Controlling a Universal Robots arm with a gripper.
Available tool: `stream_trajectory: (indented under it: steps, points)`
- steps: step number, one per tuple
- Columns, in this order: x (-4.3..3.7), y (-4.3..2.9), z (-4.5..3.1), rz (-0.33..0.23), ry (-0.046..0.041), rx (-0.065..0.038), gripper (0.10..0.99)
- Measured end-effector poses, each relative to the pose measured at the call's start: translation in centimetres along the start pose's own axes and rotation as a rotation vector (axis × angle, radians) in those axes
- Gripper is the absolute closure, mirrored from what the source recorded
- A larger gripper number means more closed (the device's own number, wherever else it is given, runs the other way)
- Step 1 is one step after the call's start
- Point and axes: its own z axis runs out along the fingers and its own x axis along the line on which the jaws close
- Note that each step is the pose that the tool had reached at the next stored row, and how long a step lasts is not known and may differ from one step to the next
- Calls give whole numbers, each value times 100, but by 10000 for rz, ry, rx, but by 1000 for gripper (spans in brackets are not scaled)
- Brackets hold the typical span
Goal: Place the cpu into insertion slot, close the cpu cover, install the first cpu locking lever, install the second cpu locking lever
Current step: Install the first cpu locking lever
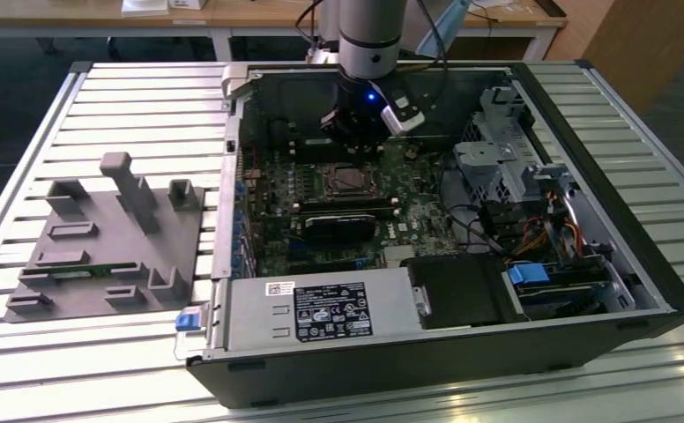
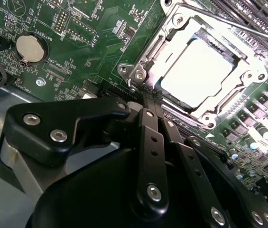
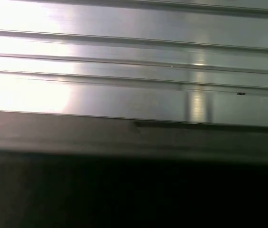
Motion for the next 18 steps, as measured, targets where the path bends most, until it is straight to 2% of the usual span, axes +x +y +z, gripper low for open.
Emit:
stream_trajectory:
  steps: [8,10,18]
  points:
    - [-5,23,-7,-1,-9,-13,980]
    - [-6,24,-132,0,-2,-2,980]
    - [-6,17,-135,-2,-1,5,980]
